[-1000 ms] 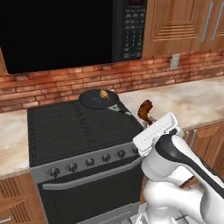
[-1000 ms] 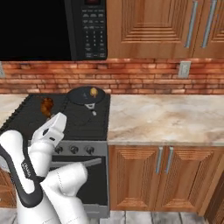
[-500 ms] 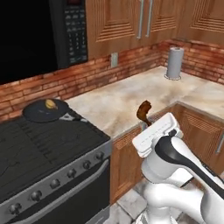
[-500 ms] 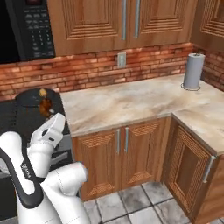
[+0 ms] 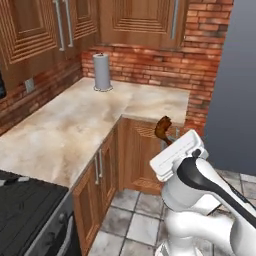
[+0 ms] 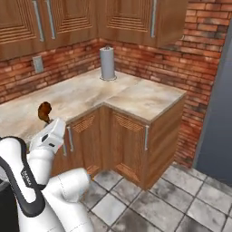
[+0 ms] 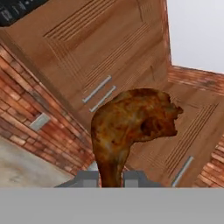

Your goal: Take the chicken drumsticks from the pan and place one on each plate on the dining counter.

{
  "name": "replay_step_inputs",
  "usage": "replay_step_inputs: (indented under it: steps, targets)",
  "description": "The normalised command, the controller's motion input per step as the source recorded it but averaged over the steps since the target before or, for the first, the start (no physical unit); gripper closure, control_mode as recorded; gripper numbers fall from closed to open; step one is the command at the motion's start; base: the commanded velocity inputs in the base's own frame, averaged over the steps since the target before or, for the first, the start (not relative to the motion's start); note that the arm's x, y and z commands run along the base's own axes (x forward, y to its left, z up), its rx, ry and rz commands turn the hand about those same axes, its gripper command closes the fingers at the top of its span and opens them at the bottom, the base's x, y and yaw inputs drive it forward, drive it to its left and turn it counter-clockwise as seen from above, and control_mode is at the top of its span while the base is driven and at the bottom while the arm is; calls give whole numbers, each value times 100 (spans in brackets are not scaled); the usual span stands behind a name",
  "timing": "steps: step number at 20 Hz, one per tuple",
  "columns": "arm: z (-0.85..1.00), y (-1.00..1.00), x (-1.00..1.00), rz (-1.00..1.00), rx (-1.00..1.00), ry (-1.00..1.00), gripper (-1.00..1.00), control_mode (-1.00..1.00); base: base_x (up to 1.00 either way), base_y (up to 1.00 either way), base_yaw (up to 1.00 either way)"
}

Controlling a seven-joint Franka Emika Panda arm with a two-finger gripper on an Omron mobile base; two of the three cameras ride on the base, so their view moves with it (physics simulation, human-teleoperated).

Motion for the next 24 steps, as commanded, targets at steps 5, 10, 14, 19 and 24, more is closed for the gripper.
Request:
replay_step_inputs:
  steps: [5, 10, 14, 19, 24]
  targets:
    - [0, 0, 0, 0, 0, 0, 100, 100, 3, 0, -98]
    - [0, 0, 0, 0, 0, 0, 100, 100, 1, 0, -94]
    - [0, 0, 0, 0, 0, 0, 100, 100, 0, 0, -85]
    - [0, 0, 0, 0, 0, 0, 100, 100, 0, 0, -76]
    - [0, 0, 0, 0, 0, 0, 100, 100, 10, -4, -59]
